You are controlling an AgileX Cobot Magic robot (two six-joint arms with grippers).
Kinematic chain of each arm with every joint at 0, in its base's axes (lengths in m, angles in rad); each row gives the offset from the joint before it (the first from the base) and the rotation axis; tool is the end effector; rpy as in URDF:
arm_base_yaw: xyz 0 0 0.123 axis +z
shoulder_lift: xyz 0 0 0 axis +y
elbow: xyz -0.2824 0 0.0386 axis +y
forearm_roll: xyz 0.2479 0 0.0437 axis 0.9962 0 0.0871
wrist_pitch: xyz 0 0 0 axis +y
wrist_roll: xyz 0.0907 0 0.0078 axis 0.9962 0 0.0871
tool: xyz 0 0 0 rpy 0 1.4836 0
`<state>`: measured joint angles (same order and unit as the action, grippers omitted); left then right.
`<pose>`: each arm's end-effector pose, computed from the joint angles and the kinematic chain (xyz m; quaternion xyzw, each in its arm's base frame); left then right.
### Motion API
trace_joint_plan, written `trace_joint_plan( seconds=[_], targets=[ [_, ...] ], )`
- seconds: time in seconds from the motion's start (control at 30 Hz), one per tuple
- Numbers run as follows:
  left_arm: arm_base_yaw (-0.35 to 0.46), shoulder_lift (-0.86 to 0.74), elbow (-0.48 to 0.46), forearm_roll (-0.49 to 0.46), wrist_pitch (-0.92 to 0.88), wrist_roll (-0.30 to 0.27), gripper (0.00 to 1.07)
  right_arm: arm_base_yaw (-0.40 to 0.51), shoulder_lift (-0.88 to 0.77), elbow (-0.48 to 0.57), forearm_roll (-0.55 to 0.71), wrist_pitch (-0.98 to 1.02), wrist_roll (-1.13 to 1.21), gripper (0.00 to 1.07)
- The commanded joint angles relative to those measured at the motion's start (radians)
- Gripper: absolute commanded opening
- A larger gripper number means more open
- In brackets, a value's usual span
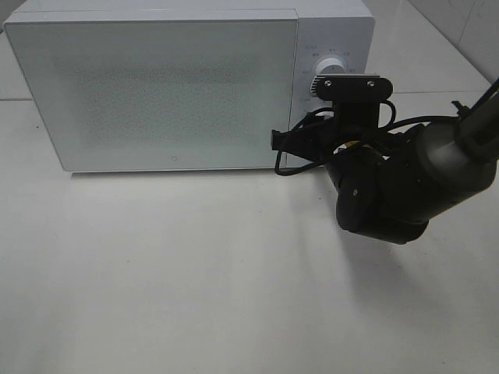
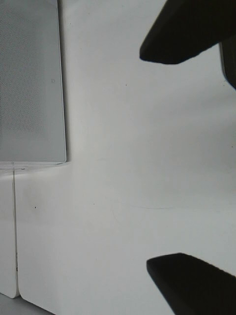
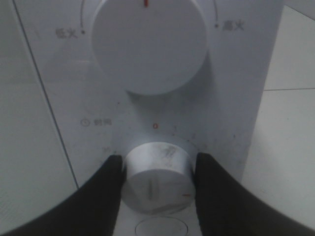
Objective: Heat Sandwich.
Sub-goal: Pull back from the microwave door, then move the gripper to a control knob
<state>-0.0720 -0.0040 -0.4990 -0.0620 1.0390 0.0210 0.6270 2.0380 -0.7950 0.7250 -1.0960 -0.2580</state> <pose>-0.0049 -0.0045 0.2788 0.0402 0.8454 -0.0445 0.5308 0.3190 0.1649 0.1233 0.0106 0.7582 0.0012 0.6519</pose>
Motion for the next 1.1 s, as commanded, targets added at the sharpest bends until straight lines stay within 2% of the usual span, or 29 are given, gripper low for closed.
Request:
trace_joint_plan(
  seconds=[0.03,0.1,0.63,0.93,1.1],
  targets=[
    [0.003,-0.028,0.003,-0.009,-0.002,-0.008,1.01,0.001,0.003,-0.010,-0.021,0.011,0.007,0.12],
    [0.003,-0.028,0.003,-0.009,-0.002,-0.008,1.01,0.001,0.003,-0.010,-0.021,0.004,0.007,0.07],
    [0.003,-0.028,0.003,-0.009,-0.002,-0.008,1.01,0.001,0.003,-0.010,-0.022,0.004,0.033,0.08],
    [0.003,-0.028,0.003,-0.009,-0.002,-0.008,1.01,0.001,0.003,-0.010,-0.046,0.002,0.279,0.08],
    [0.003,-0.028,0.003,-0.009,-0.002,-0.008,1.01,0.001,0.003,-0.010,-0.083,0.002,0.505,0.08]
  ],
)
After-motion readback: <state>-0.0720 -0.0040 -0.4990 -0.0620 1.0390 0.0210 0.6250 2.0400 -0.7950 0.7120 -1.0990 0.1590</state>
